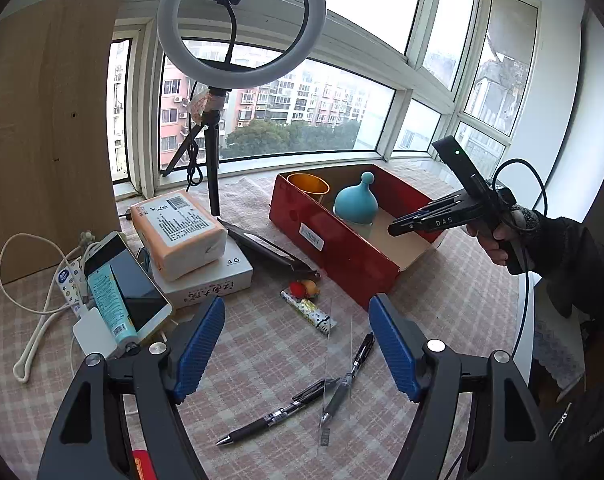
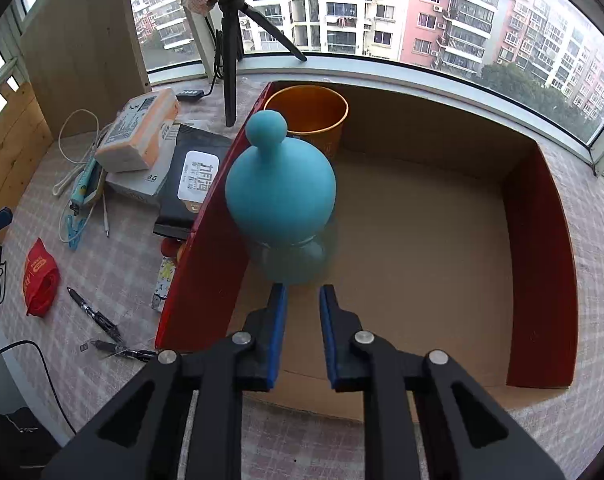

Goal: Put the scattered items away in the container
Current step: 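Open the right gripper and withdraw it from the bottle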

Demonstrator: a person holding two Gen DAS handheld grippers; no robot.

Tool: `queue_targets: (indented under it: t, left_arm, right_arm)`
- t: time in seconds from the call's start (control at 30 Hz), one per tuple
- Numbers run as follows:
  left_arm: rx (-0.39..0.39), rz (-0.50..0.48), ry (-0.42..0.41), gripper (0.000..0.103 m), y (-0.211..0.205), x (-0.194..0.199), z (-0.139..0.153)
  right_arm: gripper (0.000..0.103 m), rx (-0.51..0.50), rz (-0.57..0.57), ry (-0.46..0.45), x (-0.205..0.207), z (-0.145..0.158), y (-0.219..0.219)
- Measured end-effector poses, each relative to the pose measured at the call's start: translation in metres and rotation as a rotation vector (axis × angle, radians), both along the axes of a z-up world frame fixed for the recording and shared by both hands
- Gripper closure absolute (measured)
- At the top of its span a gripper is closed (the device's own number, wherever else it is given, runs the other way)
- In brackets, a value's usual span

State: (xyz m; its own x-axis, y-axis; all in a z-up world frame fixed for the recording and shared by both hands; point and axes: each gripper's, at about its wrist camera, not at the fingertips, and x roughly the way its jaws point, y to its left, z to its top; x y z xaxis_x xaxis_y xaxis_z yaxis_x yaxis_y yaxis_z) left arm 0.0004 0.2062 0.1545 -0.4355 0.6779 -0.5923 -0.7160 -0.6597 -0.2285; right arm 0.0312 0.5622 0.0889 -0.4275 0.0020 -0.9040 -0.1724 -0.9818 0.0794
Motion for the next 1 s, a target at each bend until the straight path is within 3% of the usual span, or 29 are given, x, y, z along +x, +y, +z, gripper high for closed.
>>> queue_targets:
  t: [0.17,0.43,1.0]
  left_arm:
    - [-0.007,-0.013,0.011,0.031,0.000,0.003,0.003]
    - [-0.002,0.021,0.006,0.031,-0.010,-0.006,0.002]
    - [-0.029,0.033,-0.001,0.031,-0.012,-0.008,-0.007]
  right_arm:
    - [0.086,-0.040,-0.023,-0.102,-0.023,-0.030,0.006]
    - [0.086,-0.016,-0.025,-0.144,-0.043,-0.042,0.009]
    - [0.084,0.011,0.005,-0.136,-0.051,-0.047,-0.005]
